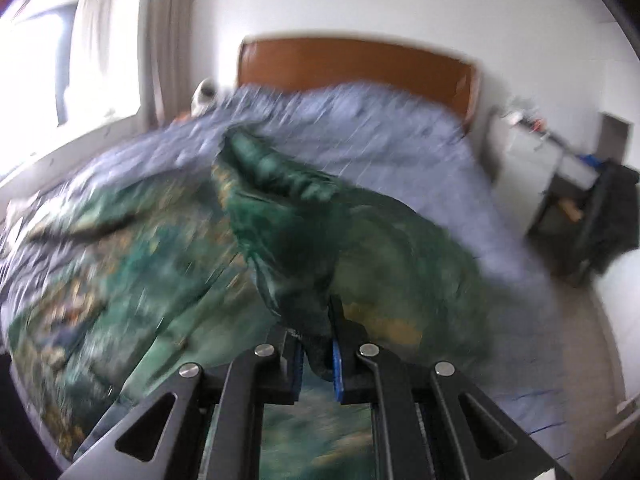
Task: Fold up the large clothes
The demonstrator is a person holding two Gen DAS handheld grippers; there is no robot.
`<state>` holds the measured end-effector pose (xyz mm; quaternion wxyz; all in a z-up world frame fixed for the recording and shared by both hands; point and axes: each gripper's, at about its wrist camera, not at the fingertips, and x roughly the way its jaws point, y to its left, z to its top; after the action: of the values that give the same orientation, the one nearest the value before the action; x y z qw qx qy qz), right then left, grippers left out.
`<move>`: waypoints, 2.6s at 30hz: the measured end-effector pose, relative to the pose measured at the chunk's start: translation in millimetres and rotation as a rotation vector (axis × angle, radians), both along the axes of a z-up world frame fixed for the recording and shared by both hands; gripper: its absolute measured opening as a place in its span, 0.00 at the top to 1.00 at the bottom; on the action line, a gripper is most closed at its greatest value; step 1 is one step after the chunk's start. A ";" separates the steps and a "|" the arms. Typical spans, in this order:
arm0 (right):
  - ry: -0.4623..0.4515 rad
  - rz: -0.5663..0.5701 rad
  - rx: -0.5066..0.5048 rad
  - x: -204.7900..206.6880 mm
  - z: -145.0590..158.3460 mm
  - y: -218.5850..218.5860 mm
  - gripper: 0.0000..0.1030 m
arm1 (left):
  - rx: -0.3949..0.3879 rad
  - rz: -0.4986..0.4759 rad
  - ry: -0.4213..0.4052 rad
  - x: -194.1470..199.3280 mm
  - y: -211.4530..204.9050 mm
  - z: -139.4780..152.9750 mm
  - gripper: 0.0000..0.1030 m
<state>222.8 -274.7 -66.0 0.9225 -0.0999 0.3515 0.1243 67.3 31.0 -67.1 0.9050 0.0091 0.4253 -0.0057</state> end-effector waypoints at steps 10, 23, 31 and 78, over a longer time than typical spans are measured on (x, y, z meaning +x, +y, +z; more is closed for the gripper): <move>0.204 0.115 -0.044 -53.7 -60.4 30.0 0.33 | -0.245 -0.184 0.093 59.1 -24.9 -4.0 0.01; 0.127 -0.036 0.106 -131.4 -21.0 -12.9 0.33 | -0.586 -0.280 0.522 194.0 -134.0 -78.3 0.86; 0.075 -0.087 0.210 -141.8 -4.9 -50.8 0.33 | -0.411 -0.310 0.365 209.4 -145.3 -4.6 0.92; 0.428 -0.156 0.034 121.0 -105.0 -85.8 0.31 | -0.073 -0.171 0.149 288.1 -122.6 -93.8 0.62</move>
<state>343.8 -360.4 -171.0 0.8354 -0.0283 0.5435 0.0771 355.4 -91.6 -160.9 0.8668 0.0118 0.4886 -0.0990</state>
